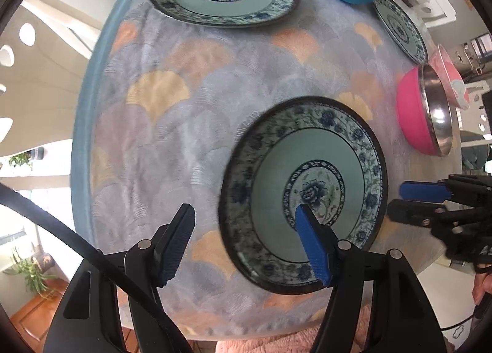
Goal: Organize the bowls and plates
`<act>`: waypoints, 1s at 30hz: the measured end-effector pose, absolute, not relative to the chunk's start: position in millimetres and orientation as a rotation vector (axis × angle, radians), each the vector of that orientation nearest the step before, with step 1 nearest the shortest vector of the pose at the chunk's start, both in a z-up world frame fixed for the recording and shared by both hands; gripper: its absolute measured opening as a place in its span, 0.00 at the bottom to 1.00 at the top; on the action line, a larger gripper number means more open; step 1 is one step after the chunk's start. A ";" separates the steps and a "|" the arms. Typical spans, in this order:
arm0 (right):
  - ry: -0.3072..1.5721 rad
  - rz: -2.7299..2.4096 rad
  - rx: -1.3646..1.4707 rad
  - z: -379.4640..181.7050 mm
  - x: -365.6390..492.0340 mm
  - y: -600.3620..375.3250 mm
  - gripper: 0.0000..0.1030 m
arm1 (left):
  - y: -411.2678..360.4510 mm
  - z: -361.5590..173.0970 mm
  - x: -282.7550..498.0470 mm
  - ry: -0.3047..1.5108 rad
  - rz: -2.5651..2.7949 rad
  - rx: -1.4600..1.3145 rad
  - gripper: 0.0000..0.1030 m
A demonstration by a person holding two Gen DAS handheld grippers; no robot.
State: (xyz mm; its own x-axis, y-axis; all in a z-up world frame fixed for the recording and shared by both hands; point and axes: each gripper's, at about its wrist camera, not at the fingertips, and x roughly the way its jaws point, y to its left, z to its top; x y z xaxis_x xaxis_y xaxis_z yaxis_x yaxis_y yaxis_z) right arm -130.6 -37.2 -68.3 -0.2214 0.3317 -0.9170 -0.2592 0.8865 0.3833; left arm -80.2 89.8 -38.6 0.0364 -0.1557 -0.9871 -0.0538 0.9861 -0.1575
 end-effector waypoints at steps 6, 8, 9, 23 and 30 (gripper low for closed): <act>1.624 0.637 0.170 -22.2 -106.7 -34.2 0.40 | 118.7 -2.8 -53.7 1.467 -0.052 -0.206 0.63; 1.583 0.677 0.212 -4.0 -91.9 -32.7 0.40 | 129.7 14.4 -37.0 1.427 -0.042 -0.202 0.63; 1.549 0.697 0.223 10.0 -81.1 -28.4 0.40 | 136.7 25.8 -24.7 1.402 -0.030 -0.194 0.63; 1.463 0.591 0.274 7.2 28.8 24.3 0.50 | 183.9 30.1 133.4 1.358 0.064 -0.127 0.65; 1.542 0.511 0.264 -42.0 36.7 31.8 0.50 | 187.8 -21.6 149.8 1.416 0.039 -0.145 0.65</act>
